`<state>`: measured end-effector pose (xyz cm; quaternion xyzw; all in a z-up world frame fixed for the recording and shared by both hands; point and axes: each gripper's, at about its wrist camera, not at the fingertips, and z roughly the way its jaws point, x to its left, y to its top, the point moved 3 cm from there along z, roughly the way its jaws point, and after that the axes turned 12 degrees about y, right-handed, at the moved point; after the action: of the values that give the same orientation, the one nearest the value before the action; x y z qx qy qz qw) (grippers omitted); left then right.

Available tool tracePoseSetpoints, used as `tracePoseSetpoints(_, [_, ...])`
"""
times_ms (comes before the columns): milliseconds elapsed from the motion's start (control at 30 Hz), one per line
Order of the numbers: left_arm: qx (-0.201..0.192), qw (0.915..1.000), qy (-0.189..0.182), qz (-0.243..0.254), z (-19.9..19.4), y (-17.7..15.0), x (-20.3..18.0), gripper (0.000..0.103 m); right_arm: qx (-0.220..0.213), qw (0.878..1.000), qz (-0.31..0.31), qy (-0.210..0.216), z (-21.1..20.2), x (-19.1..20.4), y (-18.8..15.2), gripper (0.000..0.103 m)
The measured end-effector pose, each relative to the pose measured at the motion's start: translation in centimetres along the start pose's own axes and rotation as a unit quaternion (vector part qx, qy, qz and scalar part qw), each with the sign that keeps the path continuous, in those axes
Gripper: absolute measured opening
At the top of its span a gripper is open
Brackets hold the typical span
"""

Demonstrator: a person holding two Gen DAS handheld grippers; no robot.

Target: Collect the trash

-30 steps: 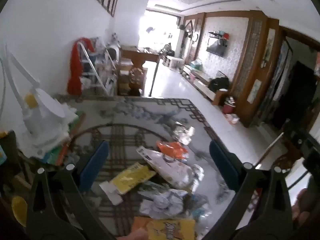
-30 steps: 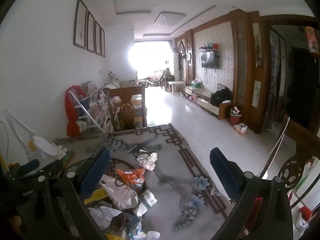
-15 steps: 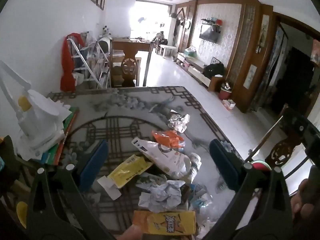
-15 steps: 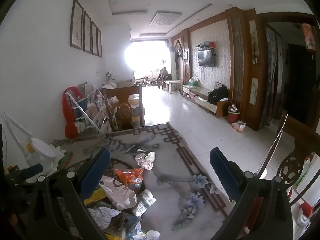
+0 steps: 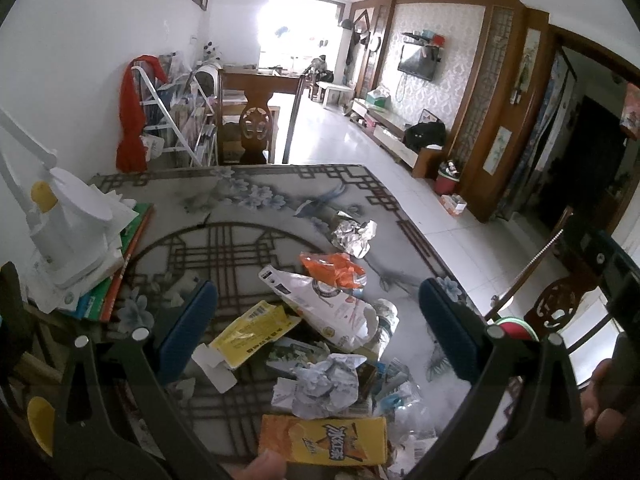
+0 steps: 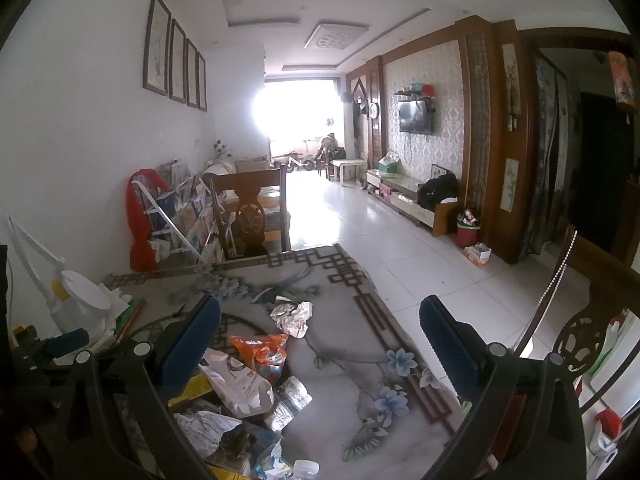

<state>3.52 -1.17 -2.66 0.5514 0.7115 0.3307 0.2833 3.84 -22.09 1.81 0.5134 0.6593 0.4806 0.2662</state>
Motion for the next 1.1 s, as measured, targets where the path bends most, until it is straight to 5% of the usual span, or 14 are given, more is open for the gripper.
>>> tracePoseSetpoints(1100, [0.019, 0.9998, -0.002, -0.011, 0.84, -0.47, 0.39, 0.099, 0.004, 1.000, 0.004, 0.001, 0.19, -0.03, -0.35, 0.096])
